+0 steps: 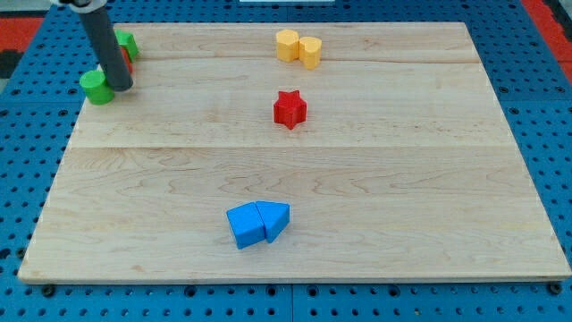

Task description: Push green circle into red circle

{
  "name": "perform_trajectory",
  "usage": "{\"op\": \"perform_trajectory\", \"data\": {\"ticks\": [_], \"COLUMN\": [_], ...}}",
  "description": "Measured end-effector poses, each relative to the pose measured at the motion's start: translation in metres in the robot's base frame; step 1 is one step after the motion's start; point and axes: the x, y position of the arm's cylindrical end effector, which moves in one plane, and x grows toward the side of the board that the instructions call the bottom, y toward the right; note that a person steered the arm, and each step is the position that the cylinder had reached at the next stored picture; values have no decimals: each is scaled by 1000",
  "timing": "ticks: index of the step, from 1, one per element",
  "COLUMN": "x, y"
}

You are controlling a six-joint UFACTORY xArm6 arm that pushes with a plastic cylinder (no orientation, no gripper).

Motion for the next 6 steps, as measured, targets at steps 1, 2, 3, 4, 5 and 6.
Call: {"op": "perform_trajectory", "data": {"ticks": [1, 2, 3, 4, 5, 6], "x": [45, 17, -4, -24, -66, -79], "y": [-42, -55, -40, -35, -35, -57]}}
